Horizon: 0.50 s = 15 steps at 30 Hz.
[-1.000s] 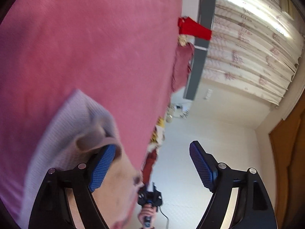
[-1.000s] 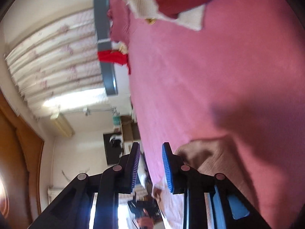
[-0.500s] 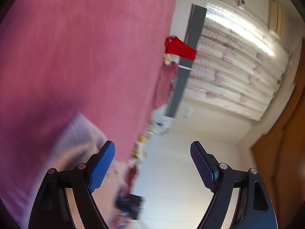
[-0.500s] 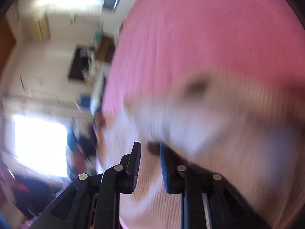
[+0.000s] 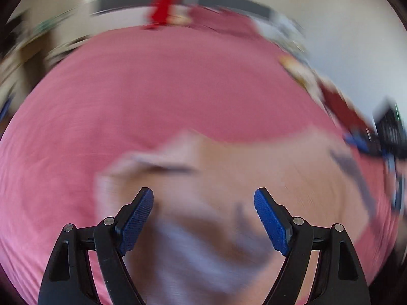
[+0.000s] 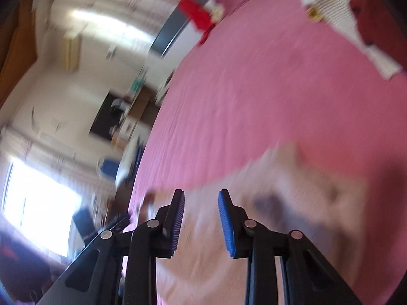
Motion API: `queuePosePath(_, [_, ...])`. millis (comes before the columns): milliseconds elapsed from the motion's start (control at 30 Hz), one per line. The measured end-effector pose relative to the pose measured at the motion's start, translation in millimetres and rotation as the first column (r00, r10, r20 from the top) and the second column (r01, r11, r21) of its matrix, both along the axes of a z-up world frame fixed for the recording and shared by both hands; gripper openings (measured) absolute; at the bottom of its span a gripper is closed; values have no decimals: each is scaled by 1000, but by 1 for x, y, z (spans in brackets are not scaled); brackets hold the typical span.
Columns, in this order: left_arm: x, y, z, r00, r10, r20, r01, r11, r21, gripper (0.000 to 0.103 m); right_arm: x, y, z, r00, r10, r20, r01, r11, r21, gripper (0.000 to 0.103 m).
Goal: Fold clothes
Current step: 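Open both grippers and release the sweater onto the bed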
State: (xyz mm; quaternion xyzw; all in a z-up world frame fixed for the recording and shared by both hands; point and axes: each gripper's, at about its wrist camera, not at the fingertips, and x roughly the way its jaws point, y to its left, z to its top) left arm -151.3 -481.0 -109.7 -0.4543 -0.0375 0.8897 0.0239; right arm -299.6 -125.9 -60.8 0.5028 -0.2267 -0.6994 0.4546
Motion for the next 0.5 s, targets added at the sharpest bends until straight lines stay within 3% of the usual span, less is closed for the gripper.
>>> queuePosePath(100, [-18,34,-32,988,-118,97,133,976,-170,83,19,-26,-12,996,57,-72,-46,988,145,29])
queuePosePath(133, [-22,36,-36,985,-136,103,153,971,-182,86,22,-31,-17,993,83,-82,-69,984,165,29])
queuePosePath(200, [-37,20,-35,987,-133,86,142,983,-116,90,20,-29,-26,996,69,-59,-60,988,145,29])
queuePosePath(300, [-67,-33,-33,996,-15,89,8,997,77,90,9,-16,-37,1000,4,11,-5,997,72,26])
queuePosePath(367, [-78,-73,-32,990,99,102,-115,978,175,90,2,-8,-43,998,-38,53,37,999,30,26])
queuePosePath(433, [-77,-104,-28,975,196,104,-216,941,260,90,-3,0,-37,997,-72,26,70,996,53,26])
queuePosePath(467, [-74,-117,-24,965,242,101,-261,922,286,90,-6,4,-32,996,-85,4,84,994,73,26])
queuePosePath(500, [-64,-121,-19,955,285,85,-297,919,259,90,-7,10,-25,995,-100,-28,102,990,98,26])
